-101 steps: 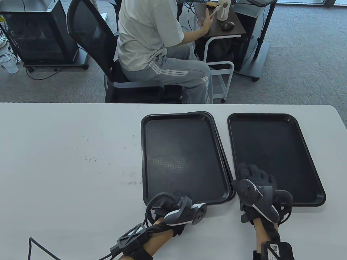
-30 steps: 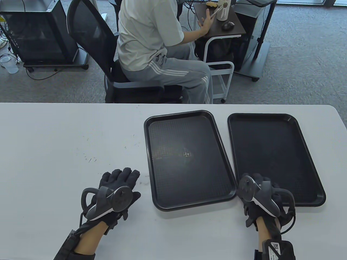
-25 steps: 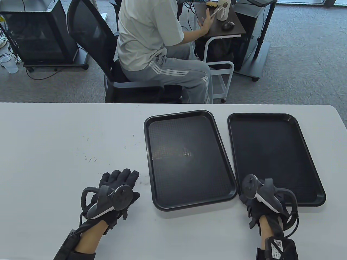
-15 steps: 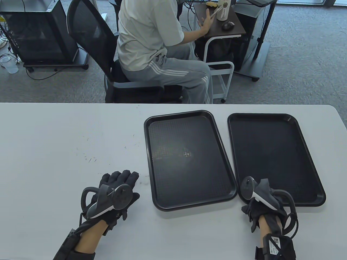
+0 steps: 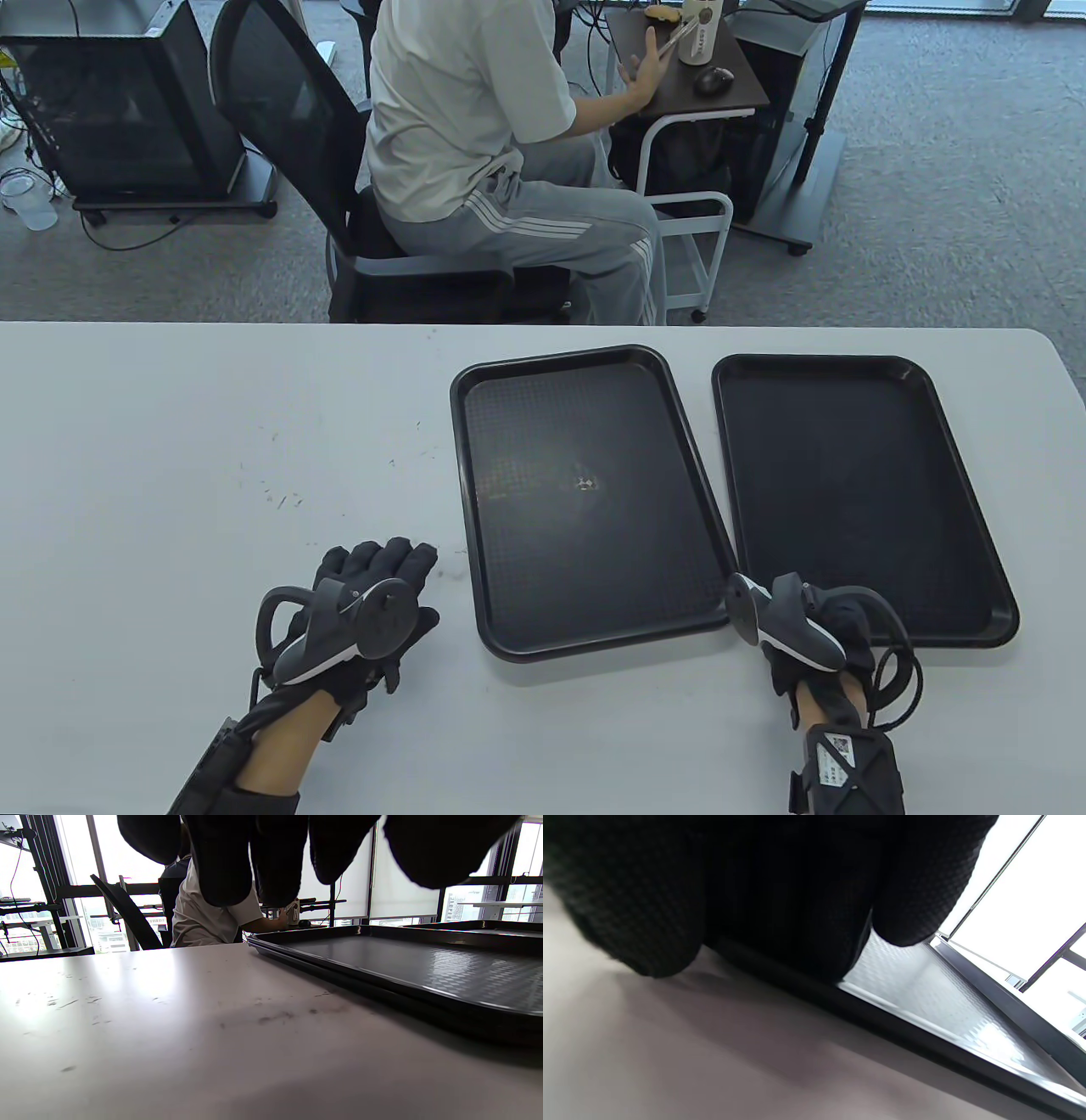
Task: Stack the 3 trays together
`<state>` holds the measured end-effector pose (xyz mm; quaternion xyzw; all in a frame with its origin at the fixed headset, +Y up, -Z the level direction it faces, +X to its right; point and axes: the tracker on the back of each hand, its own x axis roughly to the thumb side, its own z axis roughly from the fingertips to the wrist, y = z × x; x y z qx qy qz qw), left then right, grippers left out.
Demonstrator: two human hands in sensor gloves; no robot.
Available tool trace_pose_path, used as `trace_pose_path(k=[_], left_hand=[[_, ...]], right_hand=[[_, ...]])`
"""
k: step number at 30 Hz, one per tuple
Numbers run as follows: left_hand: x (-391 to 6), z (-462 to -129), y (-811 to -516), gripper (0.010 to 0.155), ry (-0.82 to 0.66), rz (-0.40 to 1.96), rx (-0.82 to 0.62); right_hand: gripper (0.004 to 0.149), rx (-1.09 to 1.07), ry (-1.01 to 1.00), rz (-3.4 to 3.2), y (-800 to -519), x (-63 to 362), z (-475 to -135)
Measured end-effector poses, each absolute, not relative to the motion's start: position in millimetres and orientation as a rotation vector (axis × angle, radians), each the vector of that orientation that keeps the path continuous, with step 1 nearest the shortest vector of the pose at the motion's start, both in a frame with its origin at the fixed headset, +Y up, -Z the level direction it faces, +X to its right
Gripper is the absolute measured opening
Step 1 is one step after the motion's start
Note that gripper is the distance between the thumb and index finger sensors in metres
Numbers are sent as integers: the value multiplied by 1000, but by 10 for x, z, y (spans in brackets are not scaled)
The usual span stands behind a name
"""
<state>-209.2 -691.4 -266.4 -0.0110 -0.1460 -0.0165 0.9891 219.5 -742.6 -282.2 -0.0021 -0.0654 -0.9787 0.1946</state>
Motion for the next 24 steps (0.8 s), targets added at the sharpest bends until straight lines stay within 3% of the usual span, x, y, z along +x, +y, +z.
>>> trace_pose_path(k=[4,9,16,24], left_hand=[[-2108,-2665,-6913,73,-291,-25,-19],[-2116,-2659,-6911,73,-287,-24,-18],[-2114,-2661,-6917,73,-288,-26,-17],[-2135,-2670,-6911,74,-275,-20,-19]], right_hand=[[47,9,-4,-2801,-7275,2178,-2798],[44,-7,385,-2696,-7115,2107,-2727],[38,20,570,-2667,-6990,2054,-2674],[43,44,898,-2631,-6642,1895,-2514]])
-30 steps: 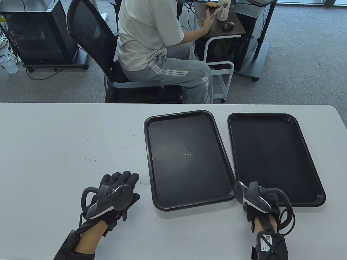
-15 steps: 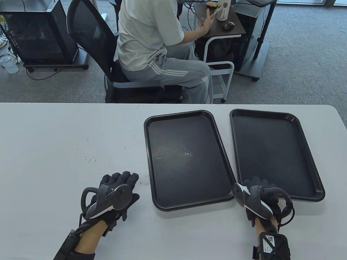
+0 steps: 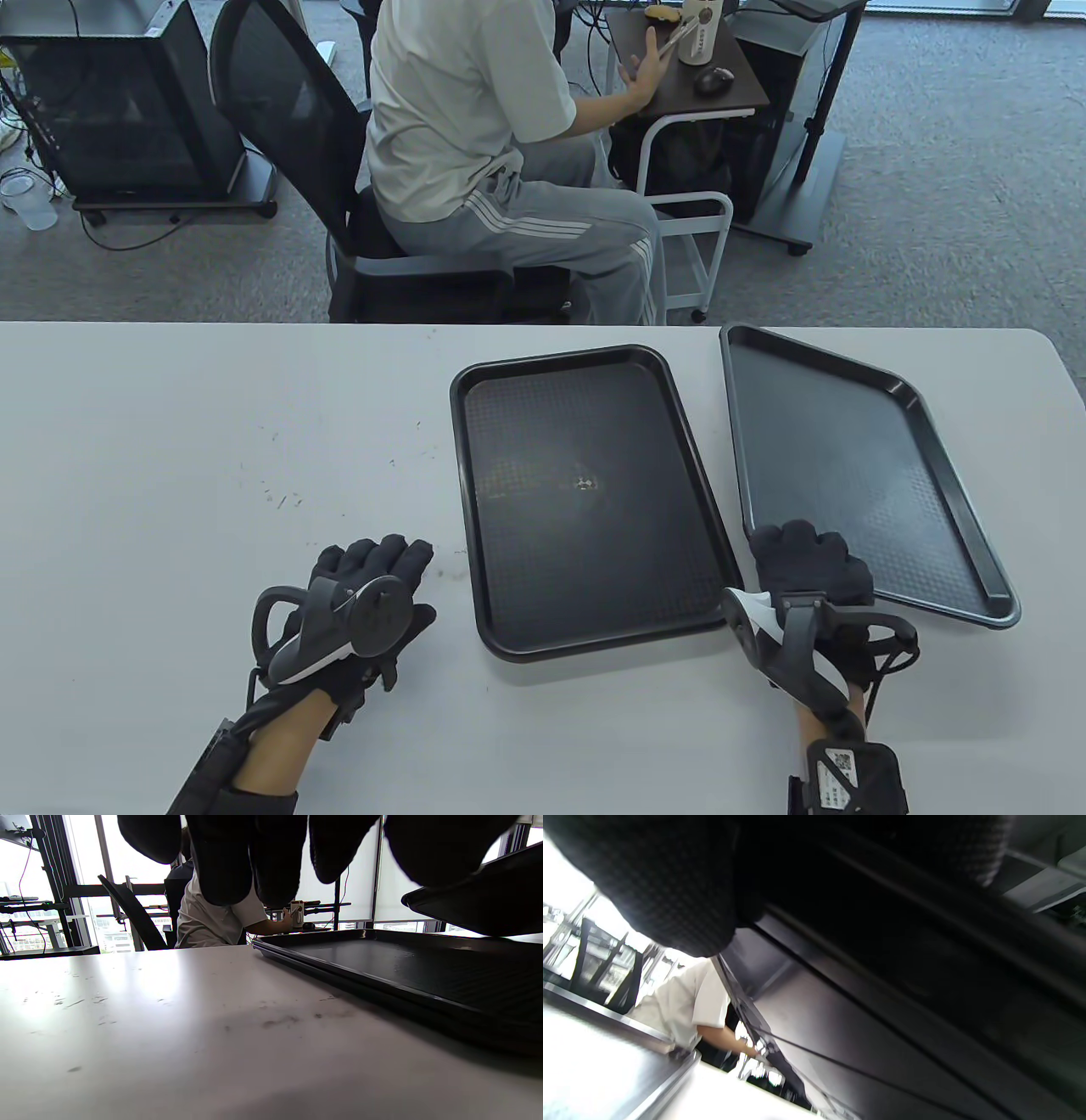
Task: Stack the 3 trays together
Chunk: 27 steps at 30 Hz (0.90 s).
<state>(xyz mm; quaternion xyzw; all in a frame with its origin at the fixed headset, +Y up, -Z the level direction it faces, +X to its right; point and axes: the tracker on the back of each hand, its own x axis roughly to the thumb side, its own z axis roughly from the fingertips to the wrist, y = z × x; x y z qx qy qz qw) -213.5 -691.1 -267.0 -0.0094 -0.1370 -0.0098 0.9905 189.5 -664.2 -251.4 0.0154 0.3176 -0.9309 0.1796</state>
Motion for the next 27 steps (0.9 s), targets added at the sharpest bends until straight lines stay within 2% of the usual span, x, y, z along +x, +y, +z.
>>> trace_pose_path(k=[3,8,14,19,27], left_hand=[[-2144,-2678,-6908,74,-269,-19,-22],[-2185,-2699,-6907,74,-253,-15,-26],[-2239,-2722,-6919,74,-232,-7,-39],[-2280,-2737,-6914,74,-217,-2,-43],[-2340,-2770,-6937,74,-195,4,-59]], right_hand=[[44,-5,979,-2634,-6510,1783,-2442],[44,-178,1101,-2562,-6265,1338,-2318],[45,-353,1109,-2526,-6123,756,-2312],[45,-480,1042,-2524,-6173,296,-2341],[45,-611,952,-2415,-6538,-121,-2289]])
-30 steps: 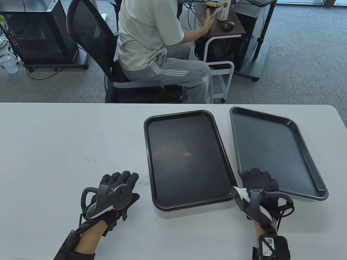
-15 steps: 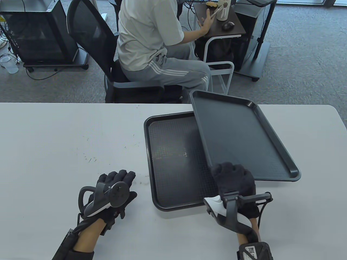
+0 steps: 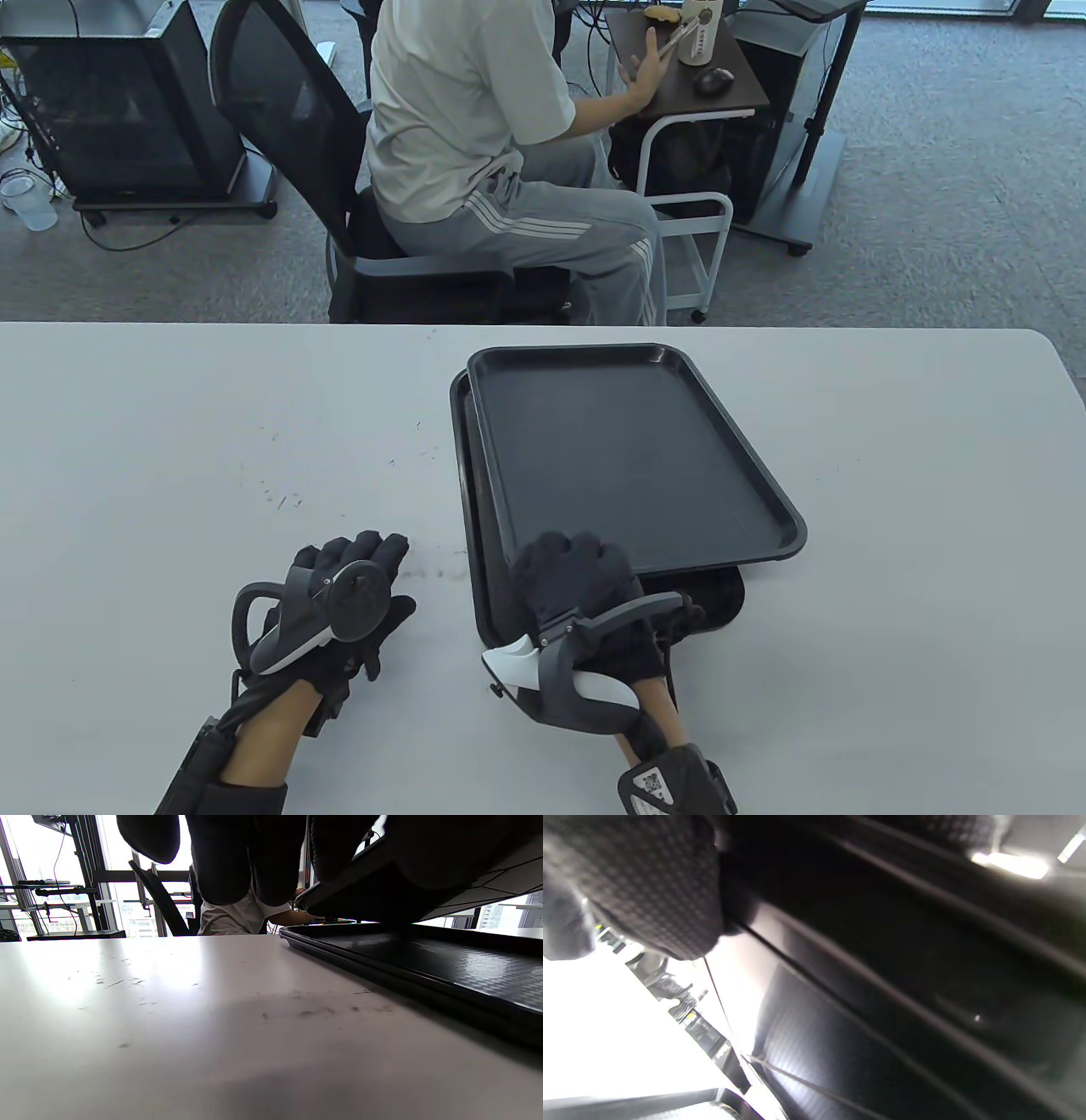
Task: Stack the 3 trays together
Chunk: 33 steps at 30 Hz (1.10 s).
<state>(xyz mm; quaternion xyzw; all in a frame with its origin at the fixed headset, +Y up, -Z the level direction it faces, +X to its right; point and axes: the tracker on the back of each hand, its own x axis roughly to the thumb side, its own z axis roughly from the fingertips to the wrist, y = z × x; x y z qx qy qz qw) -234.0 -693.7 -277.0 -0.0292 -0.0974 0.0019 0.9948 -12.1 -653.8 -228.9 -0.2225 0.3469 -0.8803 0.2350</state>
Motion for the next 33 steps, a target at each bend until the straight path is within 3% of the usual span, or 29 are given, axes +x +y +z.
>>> trace_pose_path(k=[17,33], left_hand=[[-2311,-2764,-6961,74,-198,-10,-96],[-2311,-2767,-6975,73,-194,-8,-142]], right_hand=[[44,-742,686,-2448,-7030,-406,-2277],[55,-835,369,-2515,-7373,-375,-2359]])
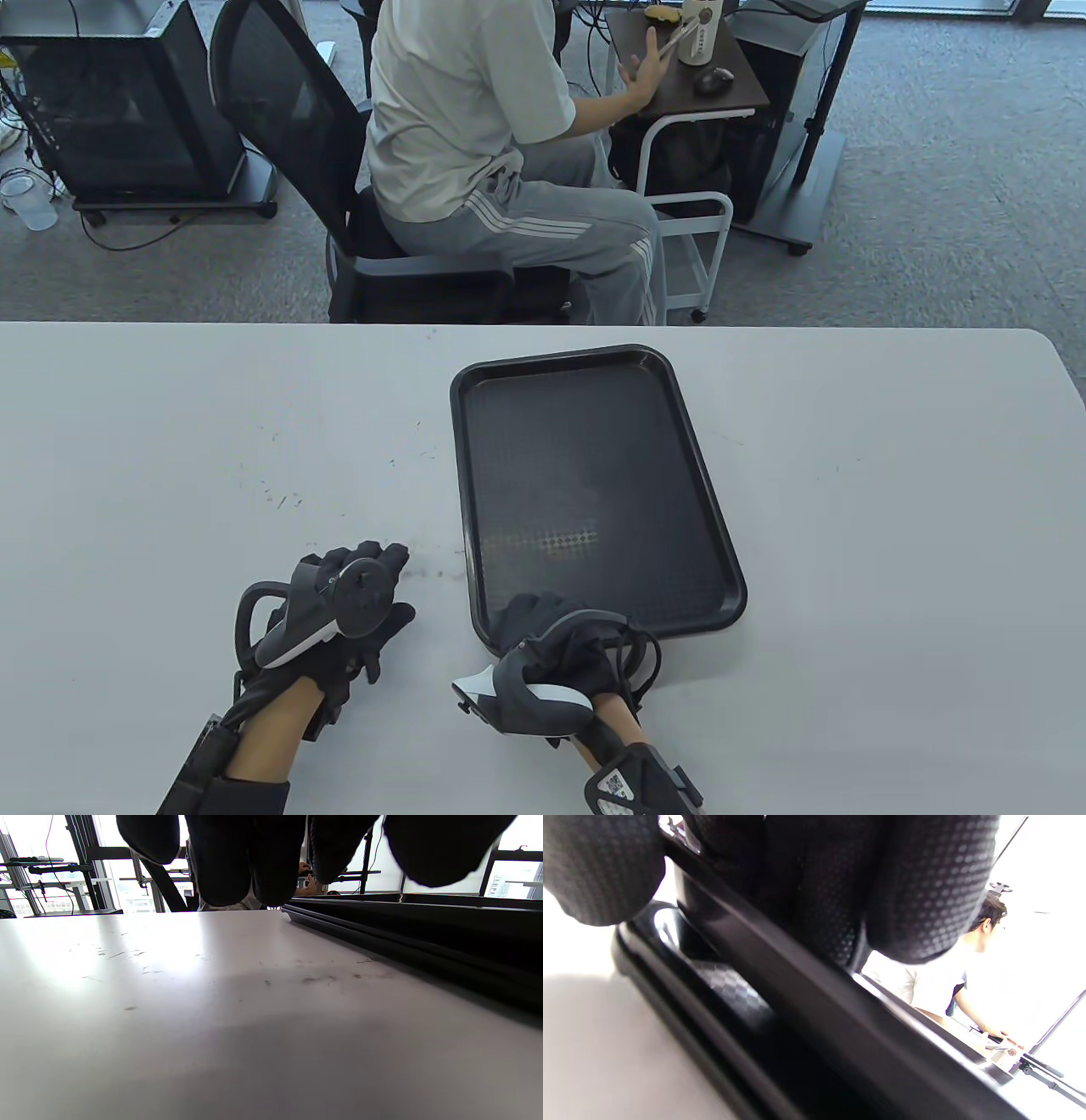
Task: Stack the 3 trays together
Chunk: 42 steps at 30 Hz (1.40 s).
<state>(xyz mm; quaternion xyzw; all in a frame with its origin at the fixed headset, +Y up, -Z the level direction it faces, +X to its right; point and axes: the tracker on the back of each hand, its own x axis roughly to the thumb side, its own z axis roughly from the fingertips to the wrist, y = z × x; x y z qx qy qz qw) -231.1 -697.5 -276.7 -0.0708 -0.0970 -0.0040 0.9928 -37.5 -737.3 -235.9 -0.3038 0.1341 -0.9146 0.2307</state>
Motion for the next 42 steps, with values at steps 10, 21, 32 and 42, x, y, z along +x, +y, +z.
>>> trace_pose_path(k=[10,21,32,42], left_hand=[[-2302,-2776,-6989,73,-203,-11,-155],[-2299,-2787,-6999,74,-203,-9,-151],[-2145,-2726,-6976,74,-258,-24,-120],[-2037,-2661,-6953,74,-299,-27,-94]], right_hand=[[54,-846,274,-2537,-7453,-372,-2382],[56,-877,161,-2634,-7254,-242,-2453],[55,-718,261,-2748,-6893,486,-2539],[58,-530,175,-2891,-6957,1035,-2640]])
